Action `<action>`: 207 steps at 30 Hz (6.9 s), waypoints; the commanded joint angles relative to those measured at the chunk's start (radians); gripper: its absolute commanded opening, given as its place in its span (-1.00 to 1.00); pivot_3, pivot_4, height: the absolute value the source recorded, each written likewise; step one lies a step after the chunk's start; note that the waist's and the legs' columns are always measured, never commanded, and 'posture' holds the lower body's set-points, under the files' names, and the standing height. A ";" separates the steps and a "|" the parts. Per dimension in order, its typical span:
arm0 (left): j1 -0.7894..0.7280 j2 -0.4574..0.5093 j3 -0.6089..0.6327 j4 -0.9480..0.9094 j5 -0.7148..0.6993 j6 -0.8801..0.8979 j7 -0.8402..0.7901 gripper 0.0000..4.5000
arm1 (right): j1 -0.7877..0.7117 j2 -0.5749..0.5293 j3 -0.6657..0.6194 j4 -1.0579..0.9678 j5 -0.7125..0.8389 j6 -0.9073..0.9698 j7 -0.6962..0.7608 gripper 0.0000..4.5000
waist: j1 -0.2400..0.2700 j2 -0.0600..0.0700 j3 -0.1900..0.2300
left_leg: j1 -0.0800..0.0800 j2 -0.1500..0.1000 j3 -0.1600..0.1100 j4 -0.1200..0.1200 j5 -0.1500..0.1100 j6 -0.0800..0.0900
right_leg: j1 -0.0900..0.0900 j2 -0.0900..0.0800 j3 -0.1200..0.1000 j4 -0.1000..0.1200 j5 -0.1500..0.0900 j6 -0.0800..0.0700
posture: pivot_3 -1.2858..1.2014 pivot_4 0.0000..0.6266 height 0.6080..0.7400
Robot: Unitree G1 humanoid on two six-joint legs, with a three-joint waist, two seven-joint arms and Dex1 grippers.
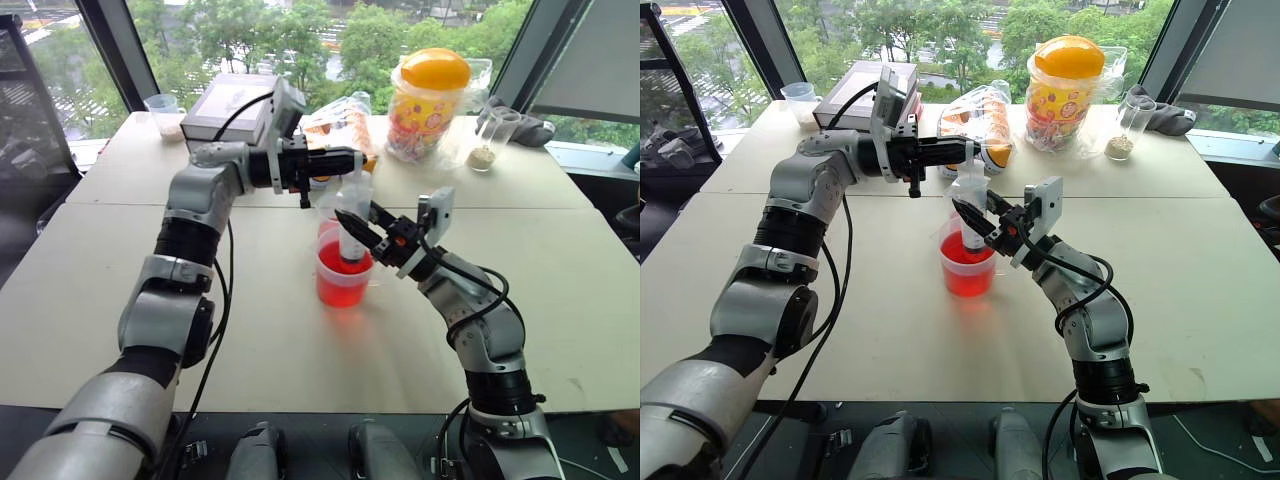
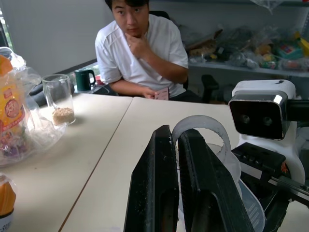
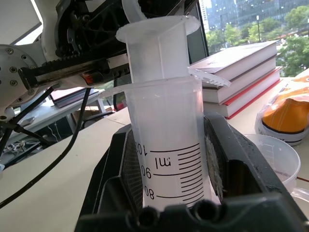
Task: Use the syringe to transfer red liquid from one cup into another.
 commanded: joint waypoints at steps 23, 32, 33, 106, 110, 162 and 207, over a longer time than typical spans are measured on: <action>0.020 0.056 -0.003 -0.150 -0.025 0.056 -0.058 0.29 | -0.099 -0.026 0.017 -0.067 0.043 0.042 0.033 -0.39 | -0.002 0.000 0.000 | 0.000 0.000 0.000 0.000 0.000 0.000 | 0.000 0.000 0.000 0.001 0.000 0.000 | 0.03 -0.52 1.00; 0.071 0.139 -0.004 -0.192 -0.014 0.079 -0.101 0.98 | -0.162 -0.057 -0.038 -0.085 0.075 0.080 0.006 -0.39 | 0.002 0.000 0.000 | 0.000 0.000 0.000 0.000 0.000 0.000 | 0.000 0.000 0.000 0.001 0.000 0.000 | 0.03 -0.52 1.00; 0.076 0.149 -0.003 -0.192 -0.014 0.078 -0.101 0.98 | -0.166 -0.060 -0.042 -0.085 0.078 0.084 0.004 -0.39 | 0.001 0.000 0.000 | 0.000 0.000 0.000 0.000 0.000 0.000 | 0.000 0.000 0.000 0.001 0.000 0.000 | 0.03 -0.52 1.00; -0.252 -0.027 0.086 0.424 0.122 -0.252 0.023 -0.98 | -0.553 -0.017 -0.039 0.749 -0.141 -0.324 0.196 -0.39 | -0.006 0.000 0.001 | -0.001 0.000 0.001 0.000 0.000 0.000 | -0.001 0.000 0.000 0.001 0.000 0.000 | 0.03 -0.52 1.00; -0.239 -0.029 0.085 0.427 0.137 -0.261 0.014 -0.98 | -0.559 -0.023 -0.041 0.704 -0.139 -0.299 0.193 -0.39 | -0.005 0.000 0.001 | -0.001 0.000 0.001 0.000 0.000 0.000 | -0.001 0.000 0.000 0.001 0.000 0.000 | 0.03 -0.52 1.00; -0.029 0.200 0.128 0.075 0.097 -0.084 -0.025 0.96 | -0.602 0.012 -0.100 0.751 -0.104 -0.222 0.157 -0.39 | -0.031 0.000 0.001 | -0.001 0.001 0.001 -0.001 0.000 0.000 | -0.001 0.000 0.000 0.001 0.000 0.000 | 0.03 -0.52 1.00; 0.446 0.203 0.063 -0.604 -0.120 0.238 0.145 1.00 | -0.459 -0.612 0.032 0.567 -0.104 0.952 0.003 0.97 | -0.025 0.001 0.001 | 0.000 0.000 0.001 -0.001 0.000 0.000 | -0.001 -0.001 0.001 -0.001 0.000 0.000 | 0.03 -0.52 1.00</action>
